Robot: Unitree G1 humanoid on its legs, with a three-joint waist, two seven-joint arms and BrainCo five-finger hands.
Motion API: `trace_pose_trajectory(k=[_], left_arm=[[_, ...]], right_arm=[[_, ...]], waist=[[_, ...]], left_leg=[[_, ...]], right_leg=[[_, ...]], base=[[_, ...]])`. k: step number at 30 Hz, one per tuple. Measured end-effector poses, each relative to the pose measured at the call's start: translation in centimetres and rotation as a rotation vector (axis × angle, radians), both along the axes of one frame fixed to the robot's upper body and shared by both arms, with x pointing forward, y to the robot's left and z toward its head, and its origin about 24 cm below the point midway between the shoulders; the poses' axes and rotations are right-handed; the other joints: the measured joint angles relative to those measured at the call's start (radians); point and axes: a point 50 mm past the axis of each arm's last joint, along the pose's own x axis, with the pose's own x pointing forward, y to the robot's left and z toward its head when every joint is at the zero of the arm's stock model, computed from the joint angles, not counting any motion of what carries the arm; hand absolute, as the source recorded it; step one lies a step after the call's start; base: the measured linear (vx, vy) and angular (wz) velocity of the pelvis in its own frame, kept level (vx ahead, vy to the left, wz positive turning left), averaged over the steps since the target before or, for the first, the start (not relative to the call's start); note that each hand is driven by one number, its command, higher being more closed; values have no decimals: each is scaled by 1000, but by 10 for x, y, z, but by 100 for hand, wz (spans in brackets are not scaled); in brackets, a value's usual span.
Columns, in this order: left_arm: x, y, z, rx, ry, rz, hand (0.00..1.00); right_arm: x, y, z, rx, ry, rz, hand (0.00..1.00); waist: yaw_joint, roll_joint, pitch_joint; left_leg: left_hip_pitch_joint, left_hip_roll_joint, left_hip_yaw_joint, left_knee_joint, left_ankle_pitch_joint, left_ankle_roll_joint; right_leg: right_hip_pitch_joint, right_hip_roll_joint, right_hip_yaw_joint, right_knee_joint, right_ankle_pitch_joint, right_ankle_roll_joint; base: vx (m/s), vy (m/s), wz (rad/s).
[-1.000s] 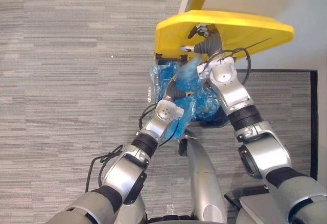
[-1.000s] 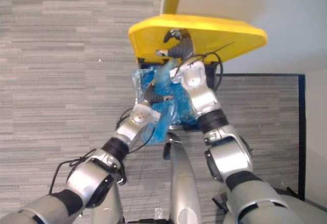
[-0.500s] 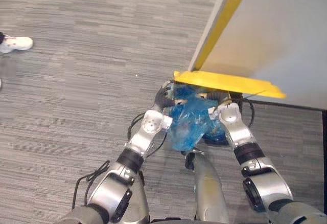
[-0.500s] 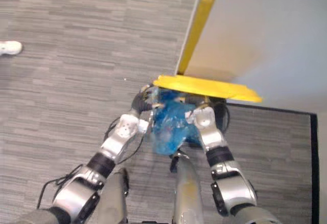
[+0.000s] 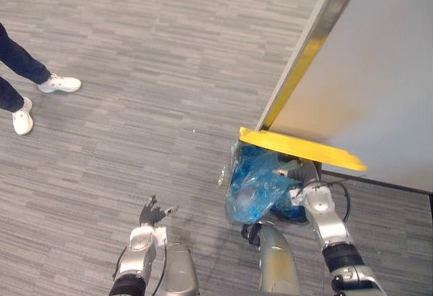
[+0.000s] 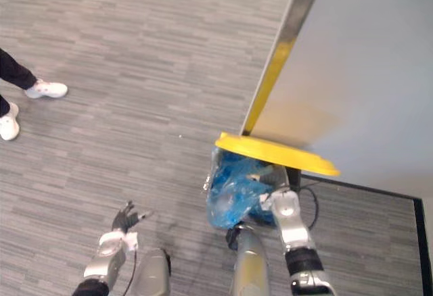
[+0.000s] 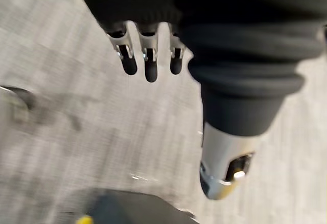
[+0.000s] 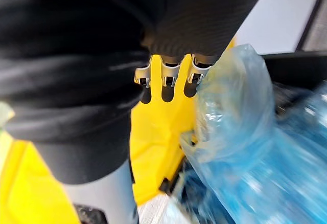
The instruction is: Gather rubbish on tea table into small bin, then transfer packed bag to large trash can.
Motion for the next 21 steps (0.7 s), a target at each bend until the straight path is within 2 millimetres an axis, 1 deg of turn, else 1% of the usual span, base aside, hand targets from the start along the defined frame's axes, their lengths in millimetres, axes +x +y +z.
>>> trace_pose_trajectory(k=[2, 3, 4, 5, 6, 7, 8, 9, 10, 11, 12, 13, 14, 15, 16, 18, 19, 21], left_arm=[[-6, -7, -7, -5, 38, -11, 0], [-8, -9, -9, -6, 51, -17, 0], [-14, -15, -14, -17, 78, -21, 0], [-18, -20, -18, -27, 101, -24, 0], [-19, -19, -19, -25, 110, -23, 0], [-28, -20, -24, -28, 144, -20, 0], [-36, -21, -28, -31, 168, -16, 0], [-37, -21, -29, -36, 174, -2, 0], [-41, -27, -33, -73, 200, 35, 0], [-46, -29, -36, -93, 214, 61, 0], [-43, -32, -36, -104, 212, 77, 0], [-43, -33, -36, -99, 219, 82, 0], [-46, -40, -39, -117, 239, 82, 0], [-48, -42, -41, -124, 250, 80, 0], [-54, -41, -43, -128, 272, 103, 0], [-59, -38, -45, -129, 283, 130, 0], [-60, -38, -45, -132, 286, 135, 0], [-62, -35, -46, -136, 300, 172, 0]], right_arm=[[-19, 3, -19, 34, 71, -15, 0], [-31, 4, -30, 48, 112, -26, 0], [-45, 5, -45, 71, 179, -43, 0], [-58, 8, -60, 110, 241, -74, 0], [-66, 10, -68, 125, 276, -87, 0], [-96, 13, -96, 168, 418, -137, 0], [-122, 16, -115, 198, 533, -180, 0], [-132, 16, -122, 217, 579, -206, 0], [-137, 11, -127, 221, 606, -257, 0], [-134, 7, -127, 200, 612, -263, 0], [-138, 8, -130, 189, 633, -270, 0], [-144, 9, -134, 192, 670, -284, 0], [-146, 6, -136, 188, 689, -294, 0], [-146, 4, -136, 197, 685, -312, 0], [-146, 0, -136, 203, 684, -346, 0], [-155, -3, -140, 222, 720, -390, 0], [-157, -6, -141, 225, 728, -409, 0], [-160, -13, -142, 222, 748, -439, 0]], waist=[[-4, -6, -4], [-6, -15, -12], [-6, -13, -27], [-10, -16, -39], [-16, -27, -44], [-34, -60, -68], [-29, -82, -85], [-30, -86, -91], [-23, -37, -131], [-1, -22, -144], [-20, -50, -154], [-21, -68, -158], [-15, -29, -158], [-15, -12, -164], [-24, -5, -169], [-25, -1, -184], [-26, 1, -187], [-29, 8, -197]], left_leg=[[40, -2, 9, 3, -4, -1], [45, -8, 11, 10, -4, -2], [56, 5, 20, -13, 6, 2], [68, 17, 41, -58, 41, -13], [74, 14, 43, -67, 49, -15], [98, 3, 41, -89, 67, -24], [111, -6, 44, -90, 68, -28], [110, -12, 53, -90, 68, -30], [96, 44, 76, -141, 85, -27], [98, 62, 113, -182, 118, -9], [111, 19, 135, -223, 167, -33], [121, 3, 153, -246, 187, -36], [118, 24, 173, -259, 196, -32], [118, 26, 178, -276, 204, -18], [129, 17, 173, -302, 213, 1], [148, 5, 171, -340, 231, 26], [155, -1, 172, -363, 241, 32], [157, -10, 173, -405, 265, 27]], right_leg=[[35, 0, 7, -3, 3, 5], [40, -2, 12, -14, 15, 18], [71, 15, -1, -88, 46, 100], [24, 9, 31, 98, 27, 40], [13, 6, 49, 194, 7, 13], [52, 5, 84, 406, -15, 9], [97, 3, 105, 467, -69, 1], [102, 18, 106, 428, -72, 17], [150, 121, 120, 238, -75, 32], [153, 125, 131, 275, -110, 15], [219, 82, 134, 294, -189, 12], [272, 86, 137, 173, -251, -29], [288, 112, 138, 94, -230, -64], [295, 123, 141, 57, -211, -78], [307, 135, 146, 18, -185, -81], [313, 140, 155, -7, -169, -80], [319, 140, 158, -24, -157, -77], [323, 141, 164, -73, -130, -59]], base=[[-48, 29, -14], [-71, 50, -26], [-111, 18, -38], [-120, -9, -33], [-112, -57, -3], [-67, -89, 7], [-44, -112, -2], [-52, -113, -55], [-63, -80, -89], [-43, -92, -87], [1, -94, -63], [-13, -139, -53], [-77, -110, -58], [-126, -81, -51], [-134, -12, -32], [-89, 1, -15], [-79, 31, 3], [-74, 67, 2]])
